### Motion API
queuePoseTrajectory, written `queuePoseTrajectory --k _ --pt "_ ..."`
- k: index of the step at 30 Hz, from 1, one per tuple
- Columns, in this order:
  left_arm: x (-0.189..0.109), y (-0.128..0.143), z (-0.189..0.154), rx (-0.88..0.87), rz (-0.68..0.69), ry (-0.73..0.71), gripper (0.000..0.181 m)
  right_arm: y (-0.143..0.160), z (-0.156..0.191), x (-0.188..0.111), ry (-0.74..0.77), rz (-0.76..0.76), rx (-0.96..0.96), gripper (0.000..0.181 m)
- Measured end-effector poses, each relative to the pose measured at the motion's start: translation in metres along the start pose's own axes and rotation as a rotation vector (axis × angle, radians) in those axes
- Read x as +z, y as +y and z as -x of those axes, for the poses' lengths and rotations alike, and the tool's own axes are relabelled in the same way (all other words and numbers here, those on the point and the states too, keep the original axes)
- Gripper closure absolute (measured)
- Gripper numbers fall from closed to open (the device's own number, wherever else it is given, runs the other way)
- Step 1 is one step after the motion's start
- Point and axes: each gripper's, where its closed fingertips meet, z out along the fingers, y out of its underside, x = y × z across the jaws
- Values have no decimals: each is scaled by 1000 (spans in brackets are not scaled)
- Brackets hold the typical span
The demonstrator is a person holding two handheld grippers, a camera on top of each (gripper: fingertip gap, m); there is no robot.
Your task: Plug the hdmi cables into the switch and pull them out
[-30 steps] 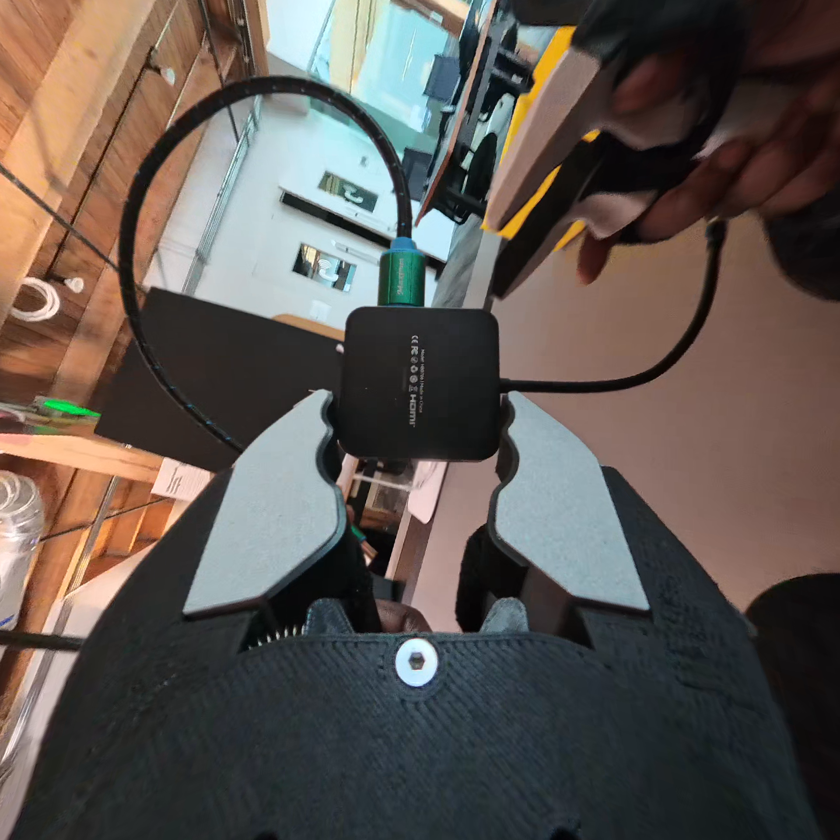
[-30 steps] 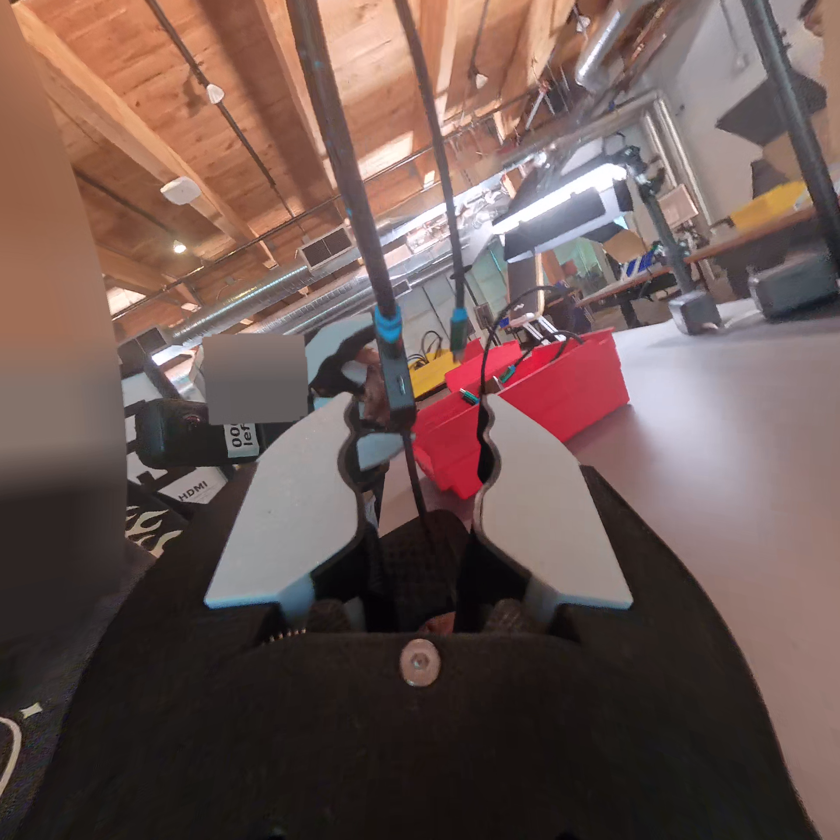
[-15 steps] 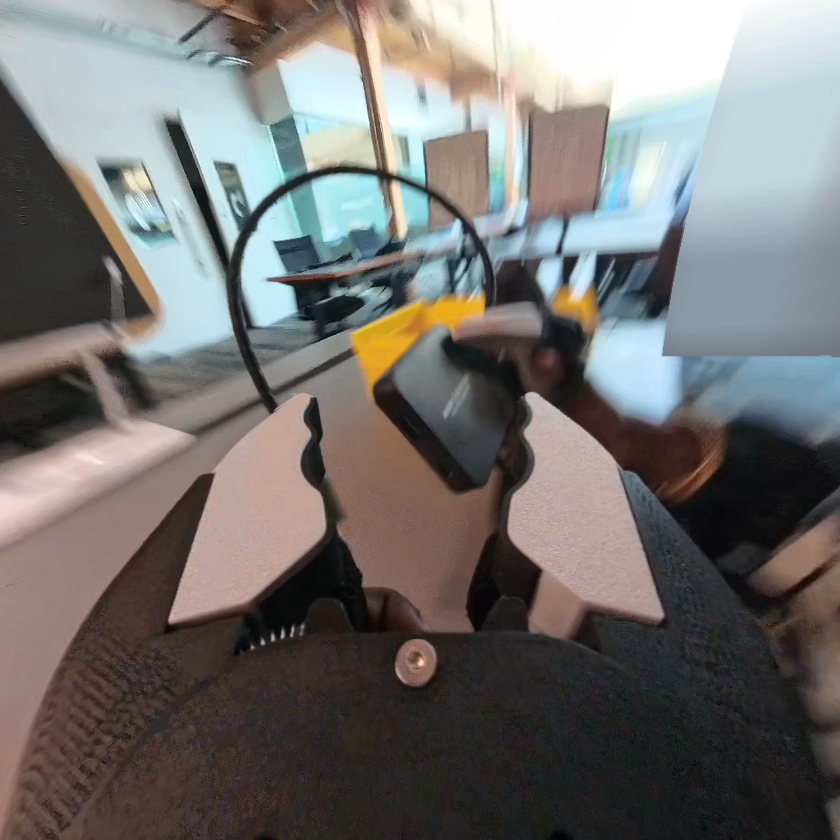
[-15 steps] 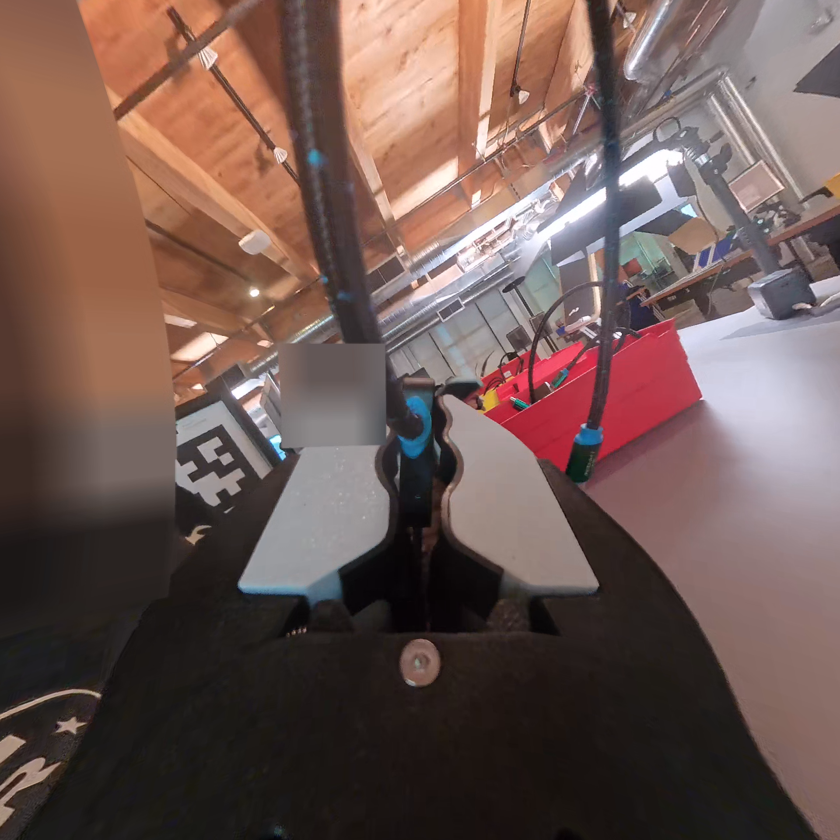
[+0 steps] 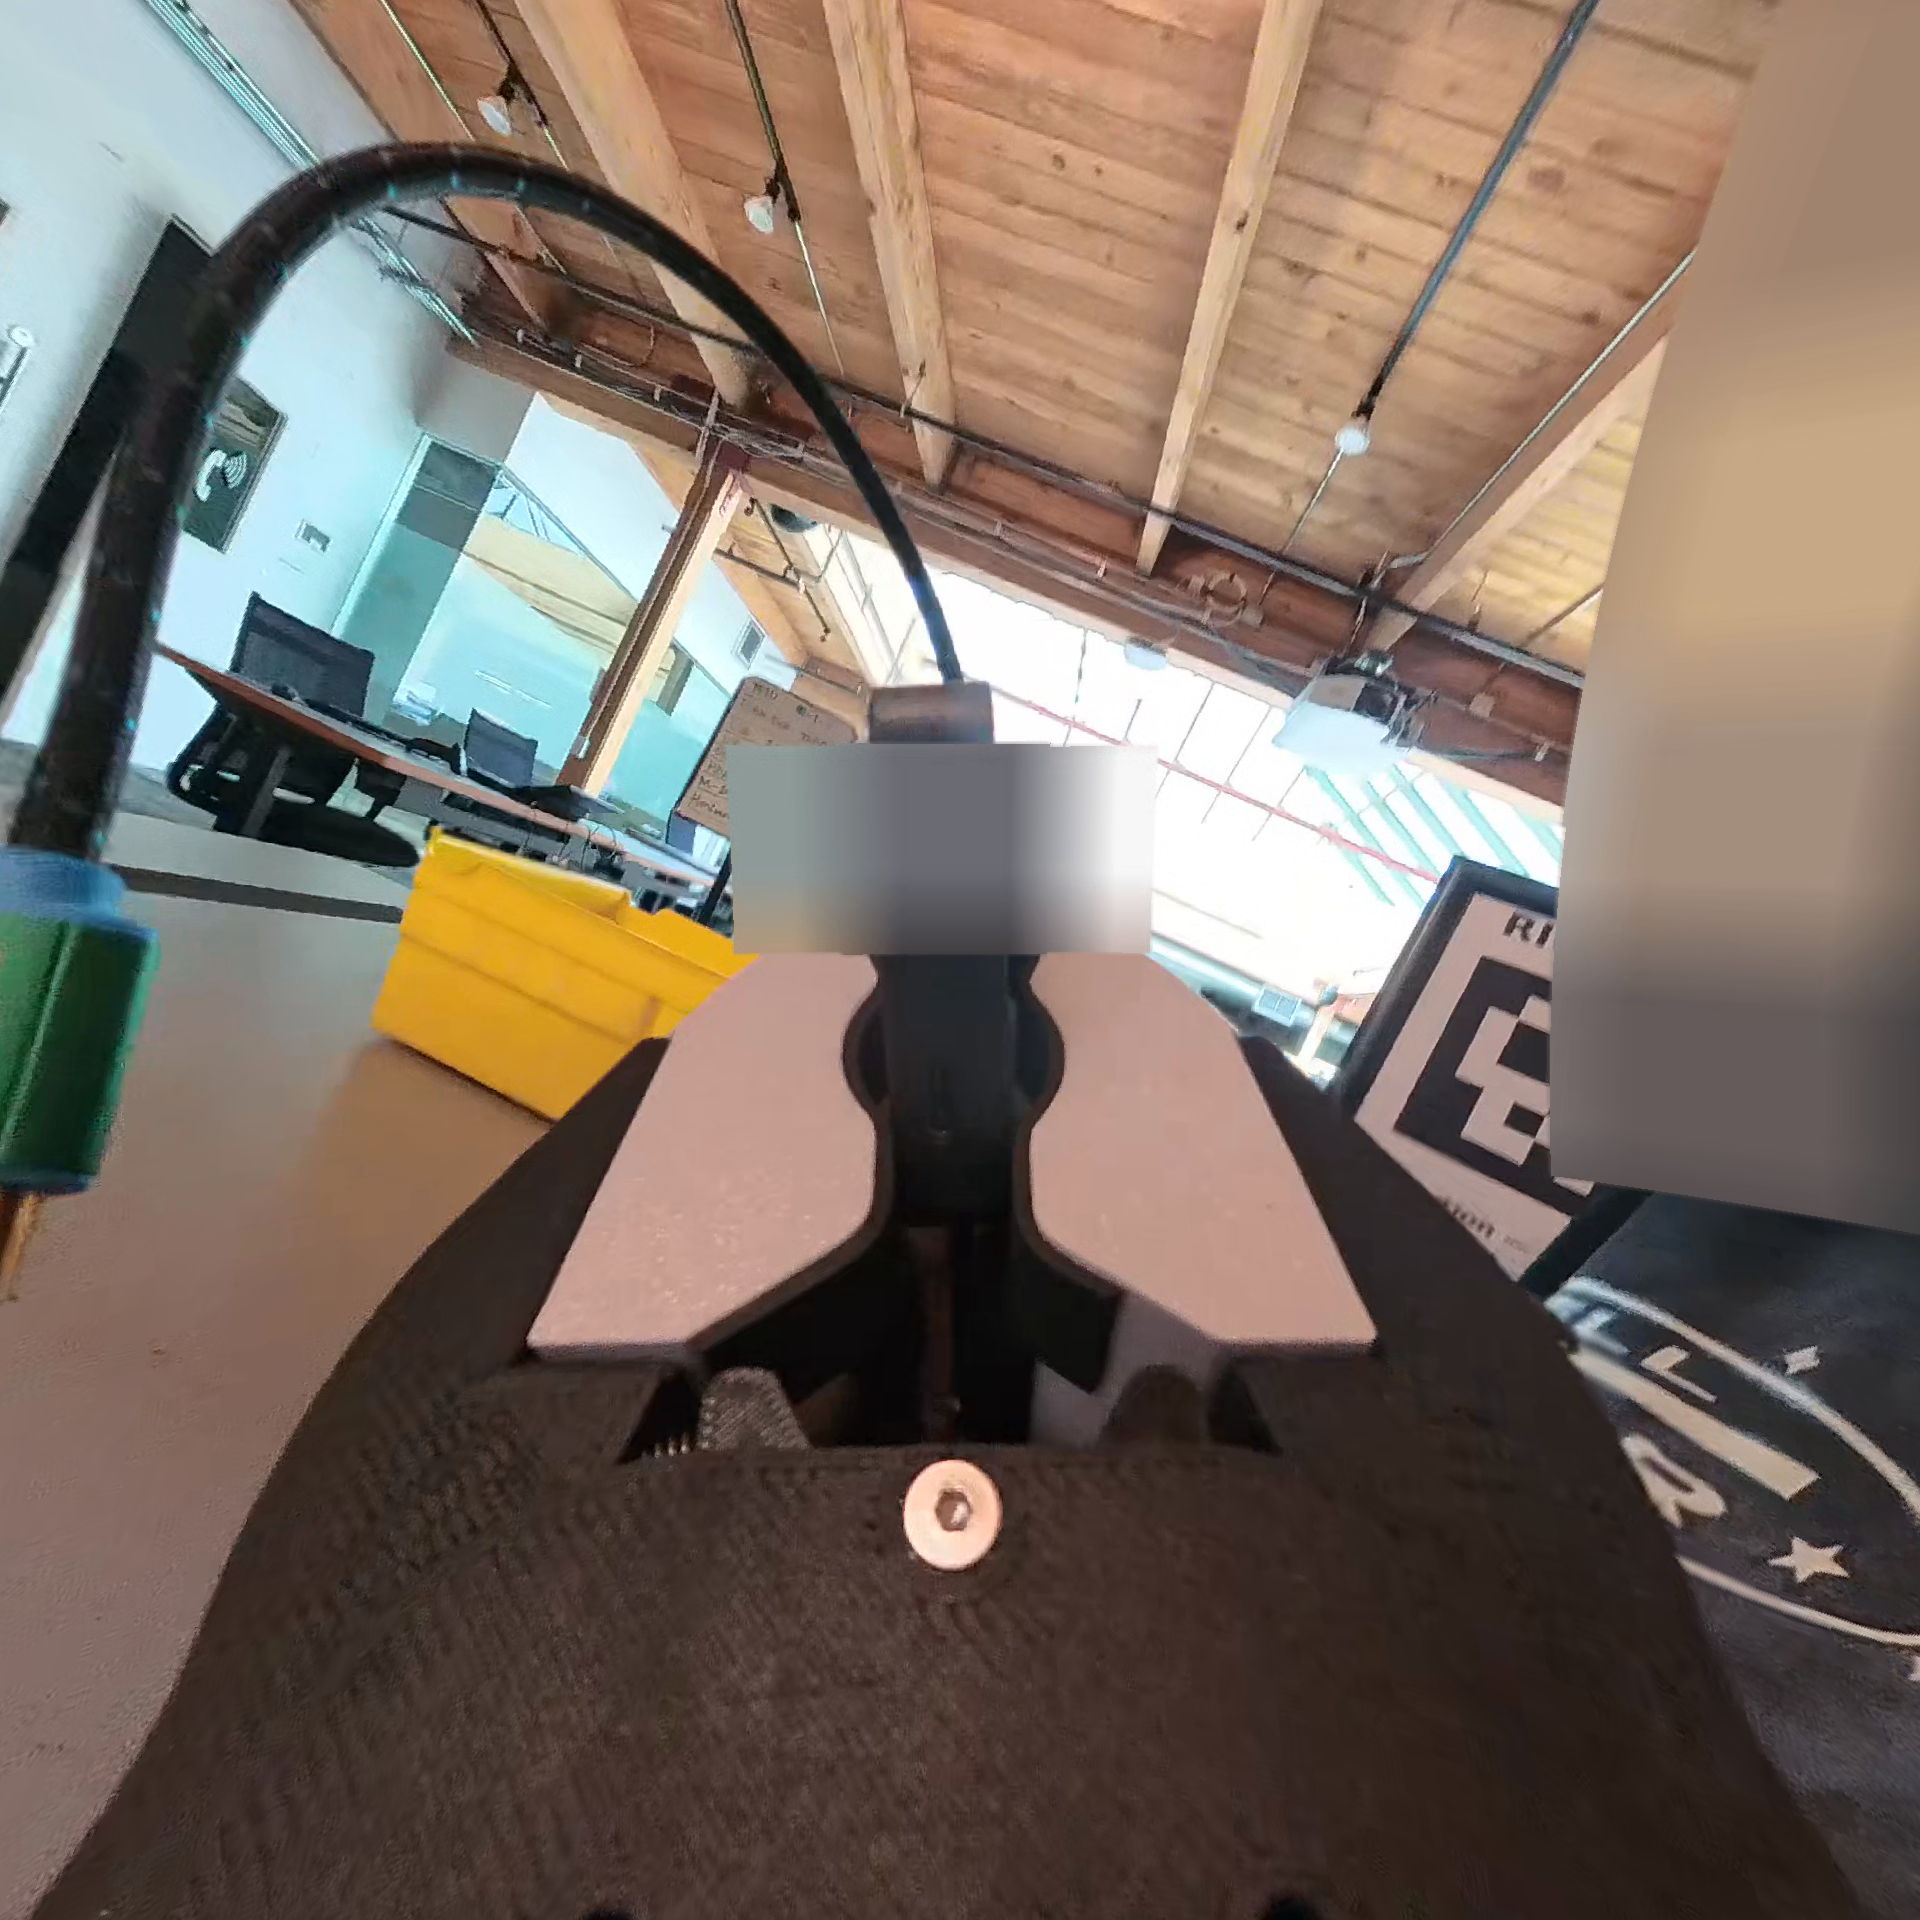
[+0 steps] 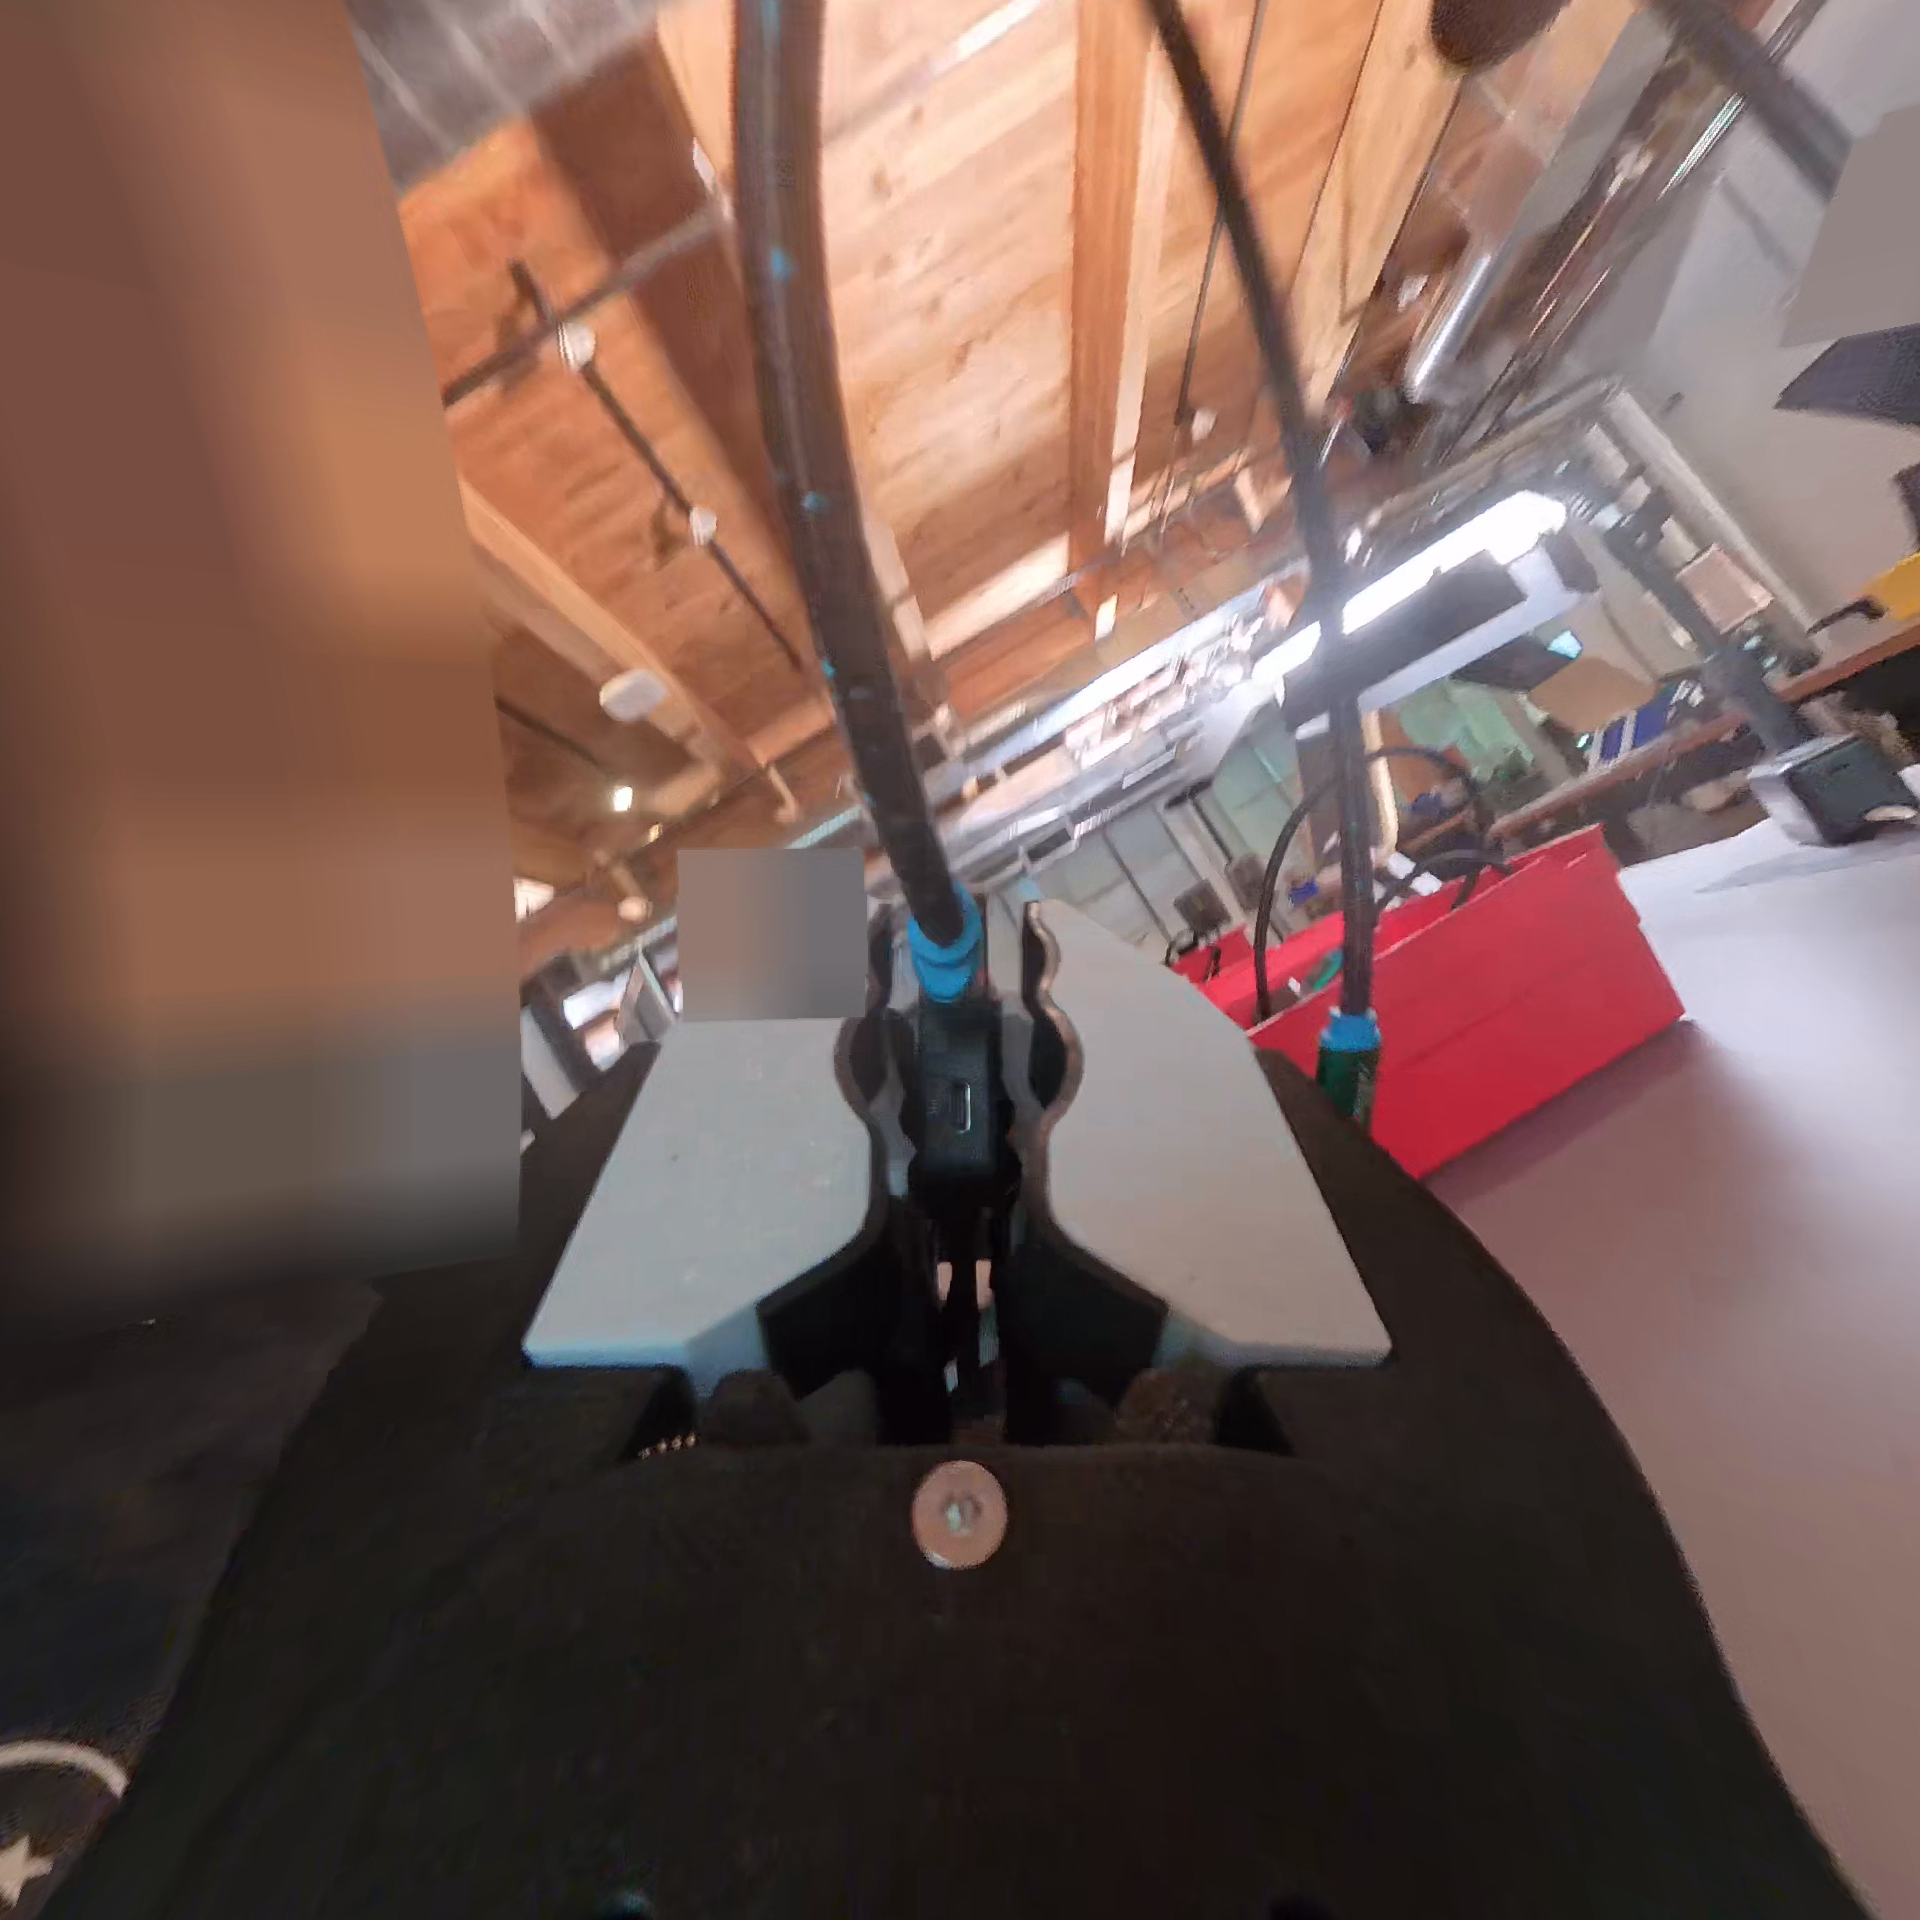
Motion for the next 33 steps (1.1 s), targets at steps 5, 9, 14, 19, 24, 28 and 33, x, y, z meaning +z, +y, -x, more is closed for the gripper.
queuePoseTrajectory --k 5,9,14,19,24,28,33 --pt "-1 -3 3 -63 -5 5 164 -7 -1 -6 -5 -95 27 169" --pt "0 -3 5 -73 6 0 164 -8 -3 -6 35 -89 -18 169" --pt "0 1 7 -86 30 -5 164 5 -8 -1 79 0 -44 168" --pt "-9 -26 22 -167 -184 -61 165 3 -16 1 160 2 -84 166" --pt "-7 -23 27 -260 -135 -51 168 2 -21 -1 206 37 -120 167" --pt "-5 -23 29 -328 -170 -61 168 0 -24 -1 219 -23 -82 167" --pt "-9 -18 43 -375 -193 -175 168 3 -39 -5 348 -72 -6 166"
